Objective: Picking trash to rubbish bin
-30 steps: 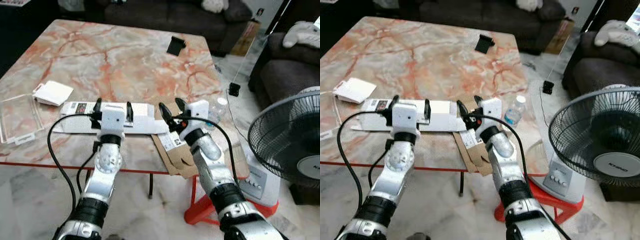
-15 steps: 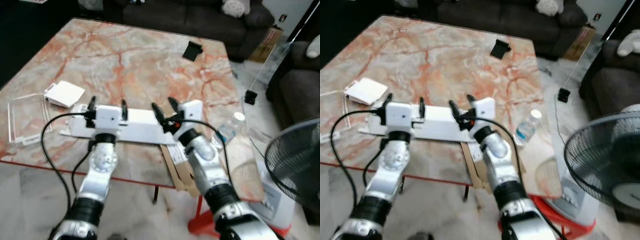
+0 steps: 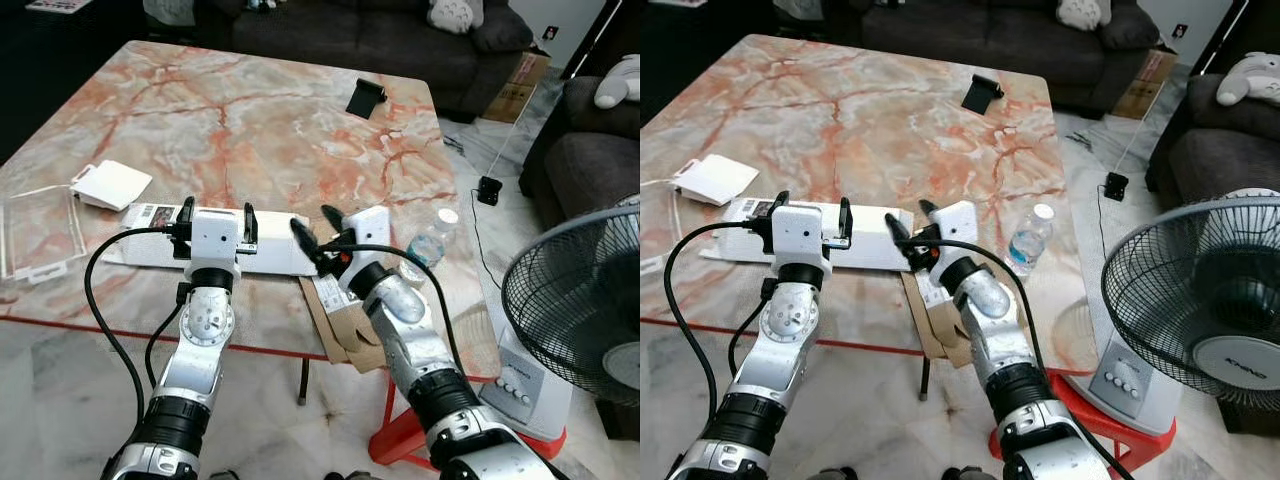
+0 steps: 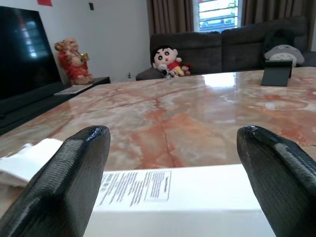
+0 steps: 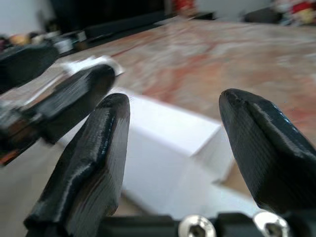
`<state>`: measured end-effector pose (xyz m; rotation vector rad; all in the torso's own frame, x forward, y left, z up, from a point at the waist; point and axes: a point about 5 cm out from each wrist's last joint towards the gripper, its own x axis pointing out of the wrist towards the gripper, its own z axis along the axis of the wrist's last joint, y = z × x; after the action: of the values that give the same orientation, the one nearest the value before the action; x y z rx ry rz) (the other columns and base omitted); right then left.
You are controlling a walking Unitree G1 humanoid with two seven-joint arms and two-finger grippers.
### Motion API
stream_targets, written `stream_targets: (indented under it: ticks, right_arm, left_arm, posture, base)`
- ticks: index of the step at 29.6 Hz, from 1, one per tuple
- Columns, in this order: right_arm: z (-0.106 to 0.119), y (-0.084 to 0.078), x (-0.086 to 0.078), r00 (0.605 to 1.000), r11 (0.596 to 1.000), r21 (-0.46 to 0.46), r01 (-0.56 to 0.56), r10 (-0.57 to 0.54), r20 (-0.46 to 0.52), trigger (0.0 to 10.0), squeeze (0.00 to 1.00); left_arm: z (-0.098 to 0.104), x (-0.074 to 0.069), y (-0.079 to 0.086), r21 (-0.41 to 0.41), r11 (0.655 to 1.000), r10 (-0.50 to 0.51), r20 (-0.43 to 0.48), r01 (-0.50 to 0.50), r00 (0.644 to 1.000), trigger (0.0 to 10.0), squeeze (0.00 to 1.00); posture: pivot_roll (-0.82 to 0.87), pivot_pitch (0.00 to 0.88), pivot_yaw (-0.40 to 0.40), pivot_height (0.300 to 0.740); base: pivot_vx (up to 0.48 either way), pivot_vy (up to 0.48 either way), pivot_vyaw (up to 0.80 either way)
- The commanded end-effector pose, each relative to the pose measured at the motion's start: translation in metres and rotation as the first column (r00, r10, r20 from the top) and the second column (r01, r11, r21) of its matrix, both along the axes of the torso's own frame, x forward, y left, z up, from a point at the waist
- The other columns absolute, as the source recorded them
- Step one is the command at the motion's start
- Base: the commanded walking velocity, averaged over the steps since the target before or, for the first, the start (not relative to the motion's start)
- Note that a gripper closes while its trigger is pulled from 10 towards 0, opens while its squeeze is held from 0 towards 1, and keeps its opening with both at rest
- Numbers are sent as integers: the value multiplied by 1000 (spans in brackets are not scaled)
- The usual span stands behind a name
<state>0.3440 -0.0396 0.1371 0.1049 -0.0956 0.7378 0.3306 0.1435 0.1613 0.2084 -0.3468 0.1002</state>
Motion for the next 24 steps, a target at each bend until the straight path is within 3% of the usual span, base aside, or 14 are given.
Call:
stream_targets:
  ticks: [1,6,11,24]
  right_arm:
    - [-8,2,-4,998,999,-29,-45,44,-39,10000,0]
    - [-14,1,-3,998,996,-83,-37,33,-51,10000,0]
    - [-8,-2,0,999,998,-64,-13,10,-43,10000,0]
    - [-2,-2,2,1000,998,-66,5,-5,-13,10000,0]
  left_arm:
    - [-4,0,0,-6,1000,-5,-23,5,1000,10000,0]
    - [-3,1,4,10,1000,-15,-31,15,999,10000,0]
    - [1,6,40,-27,993,110,-37,-111,993,10000,0]
    - [-3,3,36,-17,994,104,-44,-104,994,10000,0]
  posture:
    - [67,158,-127,740]
    - [67,157,-127,740]
    - [68,160,-126,740]
    - [69,160,-133,740]
  base:
    - [0,0,0]
    - [0,0,0]
    - [104,0,0]
    - [312,0,0]
